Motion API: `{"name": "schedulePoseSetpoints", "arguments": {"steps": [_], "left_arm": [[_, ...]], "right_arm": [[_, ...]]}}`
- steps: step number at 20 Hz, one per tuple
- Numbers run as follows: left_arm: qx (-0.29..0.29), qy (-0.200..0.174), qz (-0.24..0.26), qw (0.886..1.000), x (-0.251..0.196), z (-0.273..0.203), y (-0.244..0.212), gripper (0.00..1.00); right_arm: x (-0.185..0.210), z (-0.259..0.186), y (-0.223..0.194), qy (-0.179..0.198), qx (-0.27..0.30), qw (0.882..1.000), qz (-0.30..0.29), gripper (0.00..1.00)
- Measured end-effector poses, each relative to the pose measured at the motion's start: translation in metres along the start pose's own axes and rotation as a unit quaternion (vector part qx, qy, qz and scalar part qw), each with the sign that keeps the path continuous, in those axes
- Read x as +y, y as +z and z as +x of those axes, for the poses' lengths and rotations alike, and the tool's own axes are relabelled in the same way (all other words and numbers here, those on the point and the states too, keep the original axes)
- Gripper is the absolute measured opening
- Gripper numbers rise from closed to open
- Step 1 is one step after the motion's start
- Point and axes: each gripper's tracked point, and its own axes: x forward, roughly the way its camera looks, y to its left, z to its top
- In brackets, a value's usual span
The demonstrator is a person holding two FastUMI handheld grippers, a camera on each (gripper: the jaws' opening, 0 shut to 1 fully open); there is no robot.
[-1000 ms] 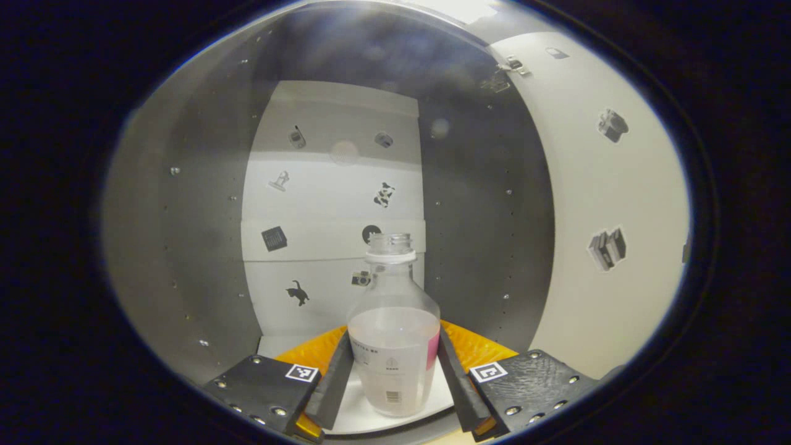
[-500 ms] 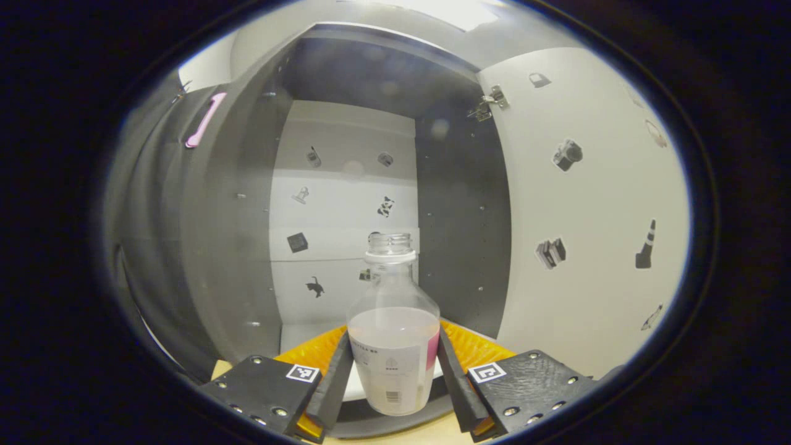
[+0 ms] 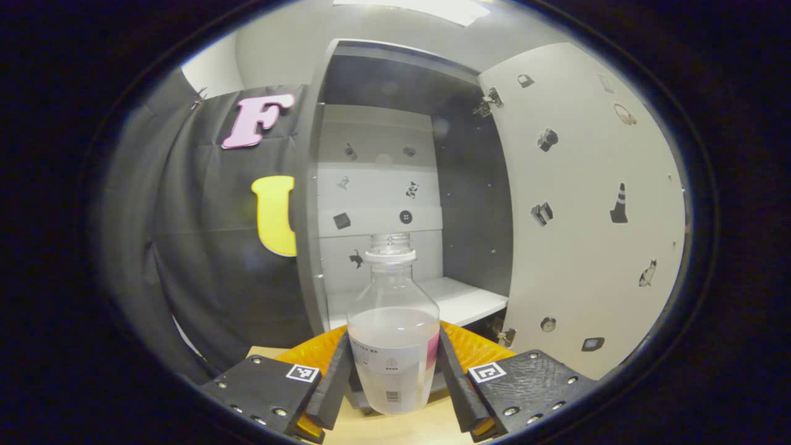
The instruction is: Open the cabinet door with the right hand, grasp the bottle in the cabinet with the left hand and place it on the coaster, then close the cabinet door with the right hand.
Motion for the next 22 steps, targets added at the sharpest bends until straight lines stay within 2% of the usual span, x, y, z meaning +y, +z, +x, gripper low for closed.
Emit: {"name": "schedulePoseSetpoints", "arguments": {"steps": [2, 7, 14, 19, 20, 21, 22], "left_arm": [[0.018, 0.022, 0.0, 1.0, 0.009, -0.02, -0.035, 0.71], [0.039, 0.049, -0.016, 0.998, 0.025, -0.061, -0.105, 0.72], [0.025, 0.093, -0.003, 0.995, 0.047, -0.096, -0.177, 0.71], [0.032, 0.104, 0.017, 0.994, 0.041, -0.102, -0.225, 0.73], [0.036, 0.101, 0.02, 0.994, 0.039, -0.104, -0.235, 0.73], [0.039, 0.099, 0.023, 0.994, 0.036, -0.105, -0.242, 0.73], [0.041, 0.098, 0.029, 0.994, 0.034, -0.107, -0.249, 0.73]], "right_arm": [[0.006, -0.006, -0.006, 0.003, 0.002, 1.0, 0.003, 0.98], [0.019, -0.025, -0.02, 0.012, 0.016, 1.0, -0.018, 0.98], [0.014, -0.053, -0.027, -0.002, 0.03, 0.999, -0.046, 0.98], [0.013, -0.053, -0.036, -0.01, 0.044, 0.998, -0.033, 0.98], [0.012, -0.053, -0.036, -0.014, 0.046, 0.998, -0.03, 0.92], [0.01, -0.052, -0.037, -0.019, 0.047, 0.998, -0.03, 0.92], [0.008, -0.052, -0.038, -0.026, 0.048, 0.998, -0.03, 0.98]]}}
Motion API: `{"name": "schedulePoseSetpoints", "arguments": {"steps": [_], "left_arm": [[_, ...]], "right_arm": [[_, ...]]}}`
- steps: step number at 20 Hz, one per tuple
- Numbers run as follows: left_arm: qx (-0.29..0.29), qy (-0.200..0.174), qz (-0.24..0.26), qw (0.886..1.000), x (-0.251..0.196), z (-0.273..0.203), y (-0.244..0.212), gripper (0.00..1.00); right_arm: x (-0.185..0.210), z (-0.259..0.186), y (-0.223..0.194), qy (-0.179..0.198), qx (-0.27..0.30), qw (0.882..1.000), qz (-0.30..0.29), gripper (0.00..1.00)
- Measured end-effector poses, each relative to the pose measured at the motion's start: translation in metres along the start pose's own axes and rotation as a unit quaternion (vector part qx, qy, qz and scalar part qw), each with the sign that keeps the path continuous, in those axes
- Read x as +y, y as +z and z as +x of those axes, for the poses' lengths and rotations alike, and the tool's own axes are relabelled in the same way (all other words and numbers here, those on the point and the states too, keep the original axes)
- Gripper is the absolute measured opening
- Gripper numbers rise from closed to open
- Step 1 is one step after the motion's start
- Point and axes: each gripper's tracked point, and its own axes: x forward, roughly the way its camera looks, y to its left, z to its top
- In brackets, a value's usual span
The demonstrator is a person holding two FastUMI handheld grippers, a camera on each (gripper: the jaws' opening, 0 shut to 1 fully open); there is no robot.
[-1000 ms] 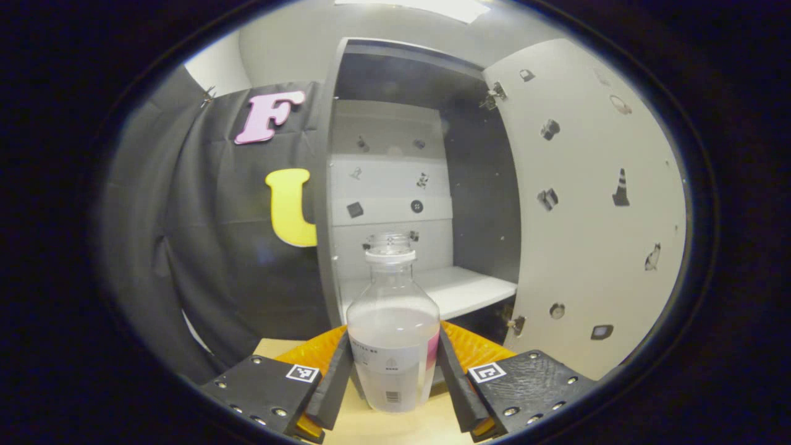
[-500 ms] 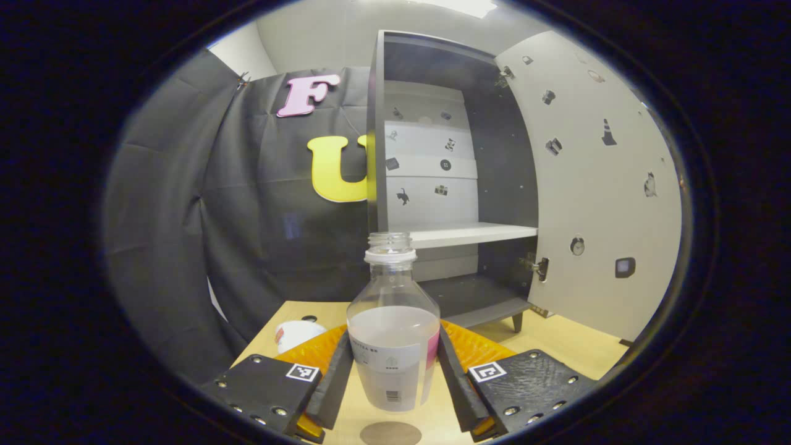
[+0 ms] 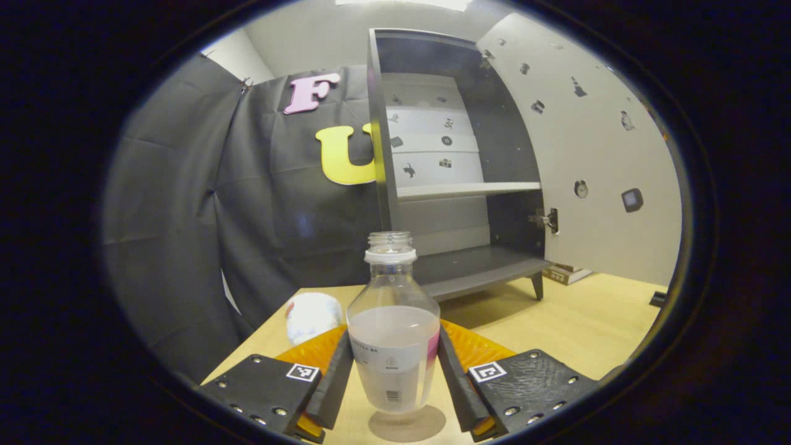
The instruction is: Open the cabinet door with the right hand, grasp the bottle in the cabinet with the left hand and place it on the coaster, then close the cabinet door with the right hand.
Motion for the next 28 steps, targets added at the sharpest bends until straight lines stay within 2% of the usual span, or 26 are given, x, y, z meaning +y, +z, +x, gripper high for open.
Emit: {"name": "schedulePoseSetpoints", "arguments": {"steps": [2, 3, 4, 5, 13, 17, 20, 21, 23, 25, 26, 28], "left_arm": [[0.003, -0.002, 0.004, 1.0, -0.004, -0.005, -0.015, 0.73], [0.006, -0.003, 0.003, 1.0, -0.006, -0.006, -0.023, 0.72], [0.01, -0.003, 0.002, 1.0, -0.008, -0.007, -0.03, 0.73], [0.013, -0.003, 0.0, 1.0, -0.009, -0.01, -0.035, 0.73], [0.038, 0.009, -0.03, 0.999, -0.006, -0.013, -0.07, 0.73], [0.048, 0.005, -0.031, 0.998, -0.008, -0.028, -0.08, 0.72], [0.052, -0.005, -0.027, 0.998, -0.009, -0.033, -0.079, 0.77], [0.052, -0.012, -0.022, 0.998, -0.011, -0.034, -0.078, 0.74], [0.049, -0.021, -0.002, 0.999, -0.011, -0.034, -0.074, 0.77], [0.057, -0.027, -0.002, 0.998, -0.011, -0.035, -0.076, 0.72], [0.058, -0.028, -0.004, 0.998, -0.01, -0.035, -0.074, 0.8], [0.05, -0.026, 0.005, 0.998, -0.007, -0.039, -0.062, 0.88]], "right_arm": [[-0.004, 0.0, -0.002, -0.01, 0.005, 1.0, 0.003, 0.98], [-0.005, 0.0, -0.003, -0.013, 0.01, 1.0, 0.012, 0.92], [-0.007, -0.001, -0.005, -0.015, 0.014, 1.0, 0.023, 0.92], [-0.009, -0.001, -0.007, -0.018, 0.018, 0.999, 0.031, 0.98], [-0.033, 0.001, -0.018, -0.041, 0.024, 0.995, 0.083, 0.98], [-0.044, -0.001, -0.028, -0.057, 0.033, 0.993, 0.095, 0.98], [-0.049, -0.005, -0.038, -0.063, 0.038, 0.991, 0.115, 0.98], [-0.051, -0.005, -0.042, -0.067, 0.04, 0.99, 0.116, 0.98], [-0.06, -0.007, -0.049, -0.085, 0.036, 0.99, 0.108, 0.98], [-0.063, -0.011, -0.056, -0.091, 0.038, 0.989, 0.109, 0.98], [-0.062, -0.012, -0.059, -0.089, 0.041, 0.989, 0.11, 0.98], [-0.063, -0.011, -0.061, -0.091, 0.04, 0.99, 0.104, 0.98]]}}
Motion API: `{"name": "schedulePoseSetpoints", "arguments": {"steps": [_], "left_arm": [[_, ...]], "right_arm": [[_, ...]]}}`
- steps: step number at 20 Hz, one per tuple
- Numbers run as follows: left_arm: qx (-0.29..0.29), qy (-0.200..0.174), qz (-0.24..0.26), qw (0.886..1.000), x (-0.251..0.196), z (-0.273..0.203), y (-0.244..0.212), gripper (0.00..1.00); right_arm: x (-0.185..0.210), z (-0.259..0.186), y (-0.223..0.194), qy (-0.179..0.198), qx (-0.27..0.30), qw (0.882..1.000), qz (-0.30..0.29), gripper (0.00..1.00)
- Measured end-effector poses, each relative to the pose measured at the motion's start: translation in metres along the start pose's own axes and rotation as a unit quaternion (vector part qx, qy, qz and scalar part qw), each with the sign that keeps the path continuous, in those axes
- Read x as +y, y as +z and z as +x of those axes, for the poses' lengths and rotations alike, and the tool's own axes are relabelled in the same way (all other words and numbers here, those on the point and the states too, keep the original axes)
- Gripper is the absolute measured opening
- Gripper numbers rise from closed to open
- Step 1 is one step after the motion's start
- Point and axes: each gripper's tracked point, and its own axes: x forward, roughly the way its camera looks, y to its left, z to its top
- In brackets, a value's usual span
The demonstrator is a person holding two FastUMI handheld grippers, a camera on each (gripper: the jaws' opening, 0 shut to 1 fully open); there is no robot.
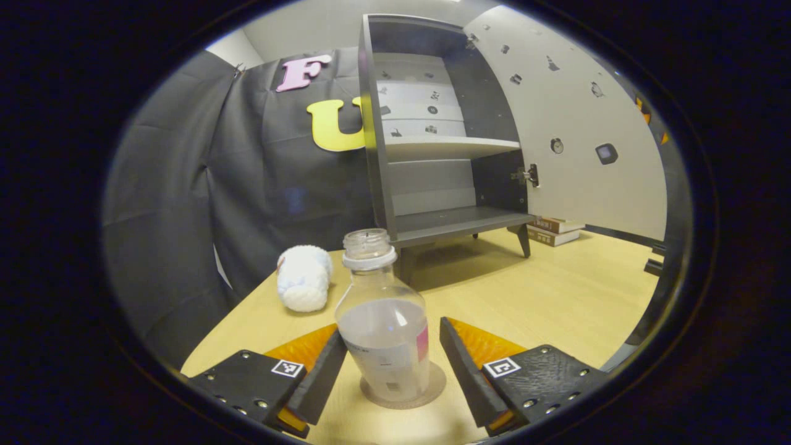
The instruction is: Open the cabinet door with the right hand, grasp the bottle in the cabinet with the left hand and place it on the coaster, then close the cabinet door with the right hand.
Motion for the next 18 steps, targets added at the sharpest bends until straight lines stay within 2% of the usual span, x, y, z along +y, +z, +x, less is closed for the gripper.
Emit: {"name": "schedulePoseSetpoints", "arguments": {"steps": [3, 9, 17, 18], "left_arm": [[-0.015, 0.004, -0.001, 1.0, 0.003, -0.012, 0.025, 0.89], [-0.043, 0.044, -0.01, 0.998, 0.022, -0.044, 0.092, 0.9], [-0.094, 0.097, -0.026, 0.99, 0.021, -0.109, 0.209, 0.88], [-0.1, 0.1, -0.029, 0.99, 0.017, -0.116, 0.225, 0.91]], "right_arm": [[-0.001, 0.011, -0.004, -0.002, -0.005, 1.0, -0.017, 0.98], [0.007, 0.035, -0.023, 0.022, 0.013, 1.0, -0.016, 0.98], [0.02, 0.022, -0.015, 0.086, 0.005, 0.995, -0.057, 0.98], [0.022, 0.019, -0.01, 0.095, -0.002, 0.993, -0.067, 0.98]]}}
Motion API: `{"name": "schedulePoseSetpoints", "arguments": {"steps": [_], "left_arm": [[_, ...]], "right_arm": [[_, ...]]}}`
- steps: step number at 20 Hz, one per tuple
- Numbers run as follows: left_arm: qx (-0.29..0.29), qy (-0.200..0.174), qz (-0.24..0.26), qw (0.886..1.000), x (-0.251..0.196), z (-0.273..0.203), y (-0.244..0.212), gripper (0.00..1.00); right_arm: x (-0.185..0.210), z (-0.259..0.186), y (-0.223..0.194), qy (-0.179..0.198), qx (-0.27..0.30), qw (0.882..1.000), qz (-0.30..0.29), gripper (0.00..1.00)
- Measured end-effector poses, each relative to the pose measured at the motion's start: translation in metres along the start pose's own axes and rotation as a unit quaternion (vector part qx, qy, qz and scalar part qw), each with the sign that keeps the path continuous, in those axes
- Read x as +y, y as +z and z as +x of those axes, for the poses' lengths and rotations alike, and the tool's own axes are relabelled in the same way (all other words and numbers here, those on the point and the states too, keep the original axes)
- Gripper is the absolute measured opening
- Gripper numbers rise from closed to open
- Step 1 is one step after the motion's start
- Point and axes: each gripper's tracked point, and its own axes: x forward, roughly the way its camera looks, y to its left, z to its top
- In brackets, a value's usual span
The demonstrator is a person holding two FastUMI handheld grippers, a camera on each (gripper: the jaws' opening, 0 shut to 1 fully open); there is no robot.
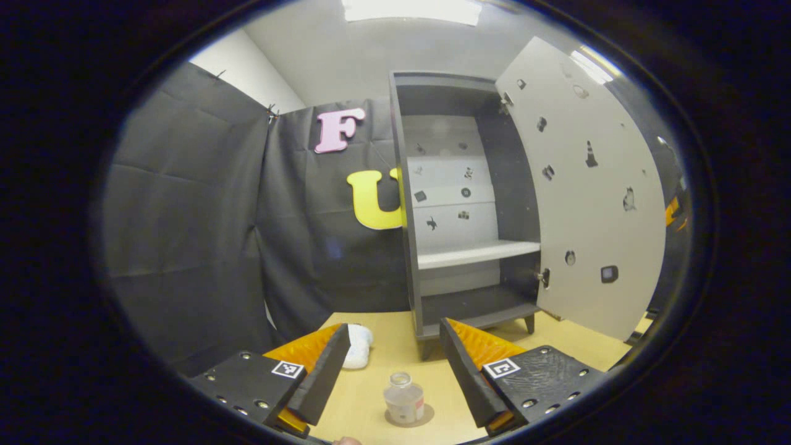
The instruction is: Open the cabinet door with the right hand, grasp the bottle in the cabinet with the left hand and place it on the coaster, then close the cabinet door with the right hand.
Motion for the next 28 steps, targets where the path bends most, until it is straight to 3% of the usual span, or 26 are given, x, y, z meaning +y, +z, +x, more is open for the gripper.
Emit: {"name": "schedulePoseSetpoints", "arguments": {"steps": [7, 9, 10, 11, 14, 15, 17, 23, 26, 28], "left_arm": [[-0.004, -0.045, 0.022, 0.999, -0.065, -0.004, 0.079, 0.88], [0.016, -0.072, 0.0, 0.997, -0.088, -0.007, 0.082, 0.89], [0.025, -0.074, -0.016, 0.997, -0.094, -0.009, 0.085, 0.89], [0.035, -0.072, -0.031, 0.996, -0.095, -0.012, 0.087, 0.88], [0.065, -0.047, -0.064, 0.995, -0.09, -0.018, 0.095, 0.88], [0.069, -0.039, -0.075, 0.994, -0.087, -0.02, 0.098, 0.88], [0.074, -0.022, -0.098, 0.992, -0.079, -0.022, 0.106, 0.88], [0.075, 0.016, -0.103, 0.992, -0.037, -0.018, 0.106, 0.91], [0.075, 0.004, -0.113, 0.991, -0.026, -0.006, 0.096, 0.89], [0.077, 0.0, -0.11, 0.991, -0.011, 0.002, 0.088, 0.88]], "right_arm": [[0.032, -0.019, 0.047, 0.079, -0.049, 0.993, -0.075, 0.98], [0.044, -0.029, 0.058, 0.108, -0.056, 0.99, -0.074, 0.97], [0.054, -0.034, 0.063, 0.128, -0.057, 0.988, -0.071, 0.92], [0.062, -0.039, 0.067, 0.143, -0.059, 0.985, -0.072, 0.97], [0.075, -0.05, 0.086, 0.174, -0.074, 0.978, -0.088, 0.97], [0.079, -0.053, 0.091, 0.185, -0.081, 0.976, -0.088, 0.92], [0.088, -0.057, 0.098, 0.204, -0.083, 0.972, -0.083, 0.97], [0.115, -0.072, 0.124, 0.231, -0.098, 0.966, -0.065, 0.97], [0.141, -0.083, 0.125, 0.239, -0.104, 0.962, -0.086, 0.97], [0.14, -0.088, 0.129, 0.21, -0.121, 0.965, -0.096, 0.97]]}}
